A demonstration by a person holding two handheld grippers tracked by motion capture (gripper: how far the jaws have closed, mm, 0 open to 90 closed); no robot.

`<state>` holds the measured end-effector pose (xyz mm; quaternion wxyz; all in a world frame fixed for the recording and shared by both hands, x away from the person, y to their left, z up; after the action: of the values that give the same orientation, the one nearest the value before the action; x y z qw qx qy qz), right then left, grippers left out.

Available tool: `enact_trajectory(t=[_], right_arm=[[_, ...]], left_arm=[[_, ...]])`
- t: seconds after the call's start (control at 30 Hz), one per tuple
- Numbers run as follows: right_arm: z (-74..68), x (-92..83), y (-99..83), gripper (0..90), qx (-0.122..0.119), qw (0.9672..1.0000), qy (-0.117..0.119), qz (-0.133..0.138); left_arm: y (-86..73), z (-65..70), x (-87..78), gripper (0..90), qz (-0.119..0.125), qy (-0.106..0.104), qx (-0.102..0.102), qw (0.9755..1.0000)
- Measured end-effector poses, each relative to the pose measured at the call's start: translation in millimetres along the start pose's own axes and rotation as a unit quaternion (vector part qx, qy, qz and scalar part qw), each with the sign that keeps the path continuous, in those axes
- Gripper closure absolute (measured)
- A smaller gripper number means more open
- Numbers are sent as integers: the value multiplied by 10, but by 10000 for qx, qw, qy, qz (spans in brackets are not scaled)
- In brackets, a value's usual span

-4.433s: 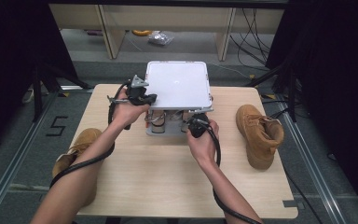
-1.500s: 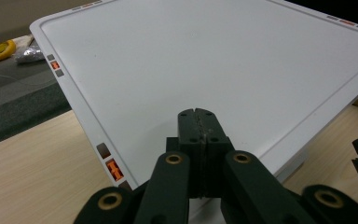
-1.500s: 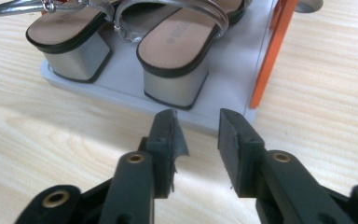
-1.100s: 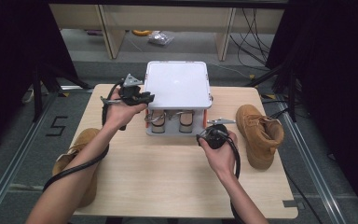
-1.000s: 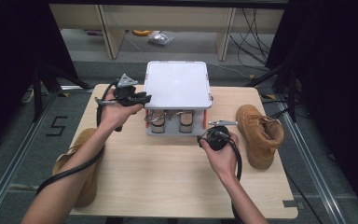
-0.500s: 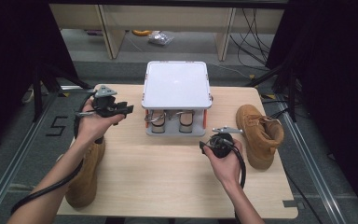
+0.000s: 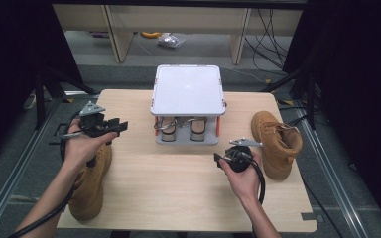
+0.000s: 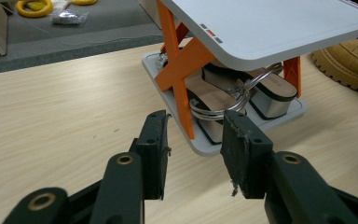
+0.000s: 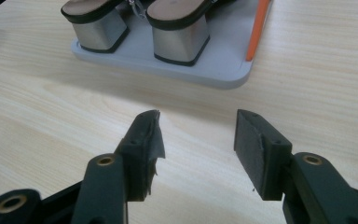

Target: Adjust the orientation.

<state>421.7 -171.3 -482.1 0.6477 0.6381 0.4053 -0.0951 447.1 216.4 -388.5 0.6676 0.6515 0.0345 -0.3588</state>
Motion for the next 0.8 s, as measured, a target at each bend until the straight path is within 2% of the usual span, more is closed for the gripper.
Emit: enact_trajectory(t=[0.13,0.23,0.43,0.53,0.57,0.77,0.8], right_arm=[[-9,-16,-71,502,189,9998,83,15],[18,-35,-92,500,51,10000,4,-31],[39,-106,-73,494,86,9999,-60,65],[39,-118,-79,491,112,9999,-42,93],[4,-136,-91,490,297,9995,-75,7],[7,-112,-109,483,264,9996,-20,19],[10,-103,-124,483,182,9998,-9,-13]], left_arm=[[-85,-48,-110,586,-30,37,-46,10000],[-145,-81,-198,583,-21,49,-79,10000],[-257,-129,-343,573,-16,112,-125,9999],[-352,-162,-467,563,1,160,-178,9997],[-373,-174,-495,561,-2,172,-181,9997],[-456,-247,-612,552,52,266,-266,9993],[-491,-280,-659,550,34,305,-299,9991]])
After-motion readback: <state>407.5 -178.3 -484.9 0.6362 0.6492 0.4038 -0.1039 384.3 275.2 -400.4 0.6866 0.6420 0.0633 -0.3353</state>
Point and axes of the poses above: each handheld gripper's, and its own axes: x roughly forward along the jaws, y roughly out of its top, z roughly to its right, the point moved 4 cm from there along x, roughly forward along the jaws, and after that the axes turned 2 degrees about -x, right-handed, at the moved point
